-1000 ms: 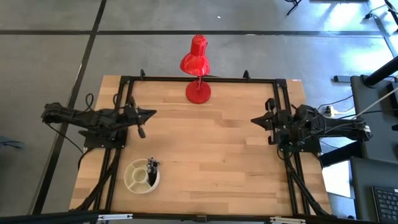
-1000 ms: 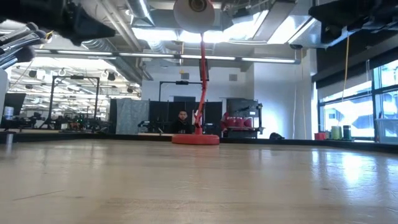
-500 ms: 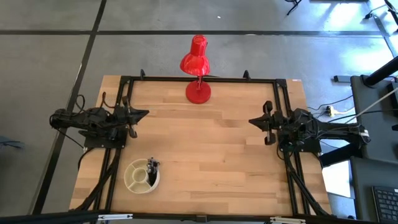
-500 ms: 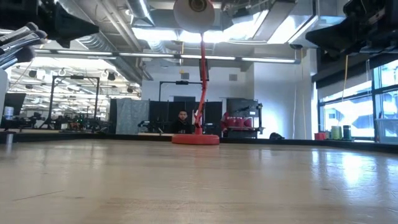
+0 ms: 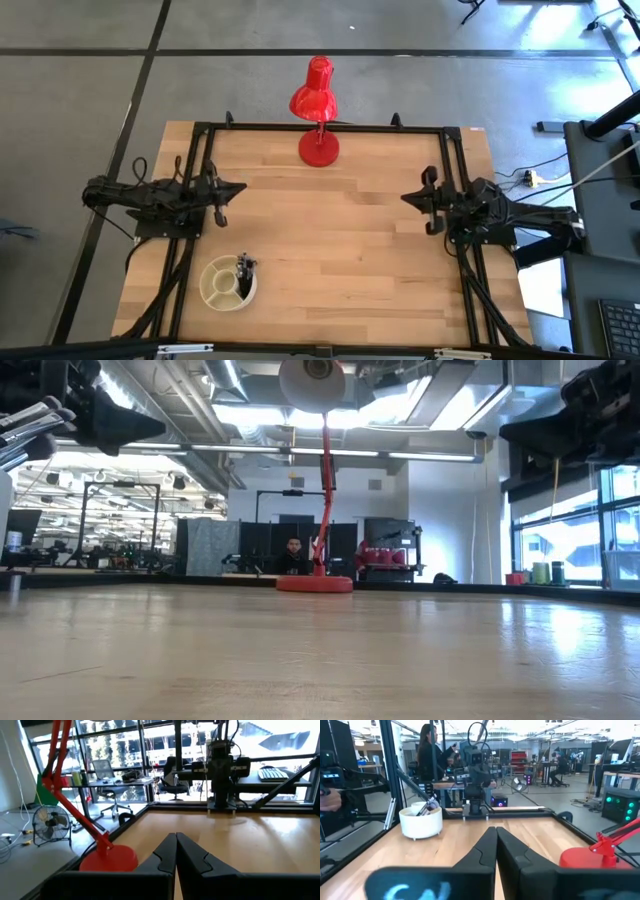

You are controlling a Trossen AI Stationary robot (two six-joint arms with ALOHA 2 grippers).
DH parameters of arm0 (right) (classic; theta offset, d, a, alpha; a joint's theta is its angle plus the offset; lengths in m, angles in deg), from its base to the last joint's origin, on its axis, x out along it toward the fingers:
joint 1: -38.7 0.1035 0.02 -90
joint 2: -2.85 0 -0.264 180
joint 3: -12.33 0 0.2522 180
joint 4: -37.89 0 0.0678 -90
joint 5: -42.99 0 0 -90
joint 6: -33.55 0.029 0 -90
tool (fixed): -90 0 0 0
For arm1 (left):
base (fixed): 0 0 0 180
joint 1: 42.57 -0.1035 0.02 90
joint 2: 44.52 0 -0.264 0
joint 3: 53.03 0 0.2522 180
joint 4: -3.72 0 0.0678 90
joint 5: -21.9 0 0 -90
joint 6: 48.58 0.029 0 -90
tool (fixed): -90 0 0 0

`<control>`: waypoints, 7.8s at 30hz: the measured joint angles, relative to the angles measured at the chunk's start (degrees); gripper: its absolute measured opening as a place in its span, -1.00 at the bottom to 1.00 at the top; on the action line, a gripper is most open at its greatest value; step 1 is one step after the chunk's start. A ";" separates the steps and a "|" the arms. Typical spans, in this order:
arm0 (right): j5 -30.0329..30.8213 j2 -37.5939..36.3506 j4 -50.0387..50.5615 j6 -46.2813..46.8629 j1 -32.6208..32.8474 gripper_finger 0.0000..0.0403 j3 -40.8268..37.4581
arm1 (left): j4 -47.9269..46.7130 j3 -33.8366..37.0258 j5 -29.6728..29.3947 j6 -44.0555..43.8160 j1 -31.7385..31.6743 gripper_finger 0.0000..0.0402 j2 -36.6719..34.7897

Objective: Put items in baskets/containers
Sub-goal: Return to Home Position

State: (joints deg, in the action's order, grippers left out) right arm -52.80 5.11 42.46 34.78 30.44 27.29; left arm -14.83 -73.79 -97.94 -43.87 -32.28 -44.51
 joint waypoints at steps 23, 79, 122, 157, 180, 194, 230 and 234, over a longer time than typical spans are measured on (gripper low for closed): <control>-4.95 -0.12 -1.54 -2.16 -2.24 -0.95 -0.87 | 7.60 5.60 1.18 2.08 0.00 -0.98 -0.02; -2.41 -2.24 0.32 2.26 -4.18 -0.95 -0.80 | 7.39 5.87 9.85 3.12 -5.46 -0.98 2.71; 7.21 -1.52 7.80 1.42 -4.20 -0.95 -0.84 | 6.64 5.80 6.50 3.08 -5.49 -0.98 2.75; 7.20 -1.50 7.80 1.47 -4.20 -0.95 -0.82 | 6.64 5.80 6.53 3.08 -5.49 -0.98 2.75; 7.20 -1.50 7.80 1.45 -4.20 -0.95 -0.80 | 6.65 5.80 6.53 3.06 -5.49 -0.98 2.76; 7.20 -1.52 7.80 1.35 -4.20 -0.95 -0.80 | 6.65 5.80 6.53 3.06 -5.49 -0.98 2.75; 7.20 -1.52 7.80 1.33 -4.20 -0.95 -0.80 | 6.65 5.80 6.53 3.05 -5.49 -0.98 2.76; 7.22 -1.52 7.78 1.33 -4.20 -0.95 -0.80 | 6.66 5.80 6.53 3.06 -5.50 -0.98 2.75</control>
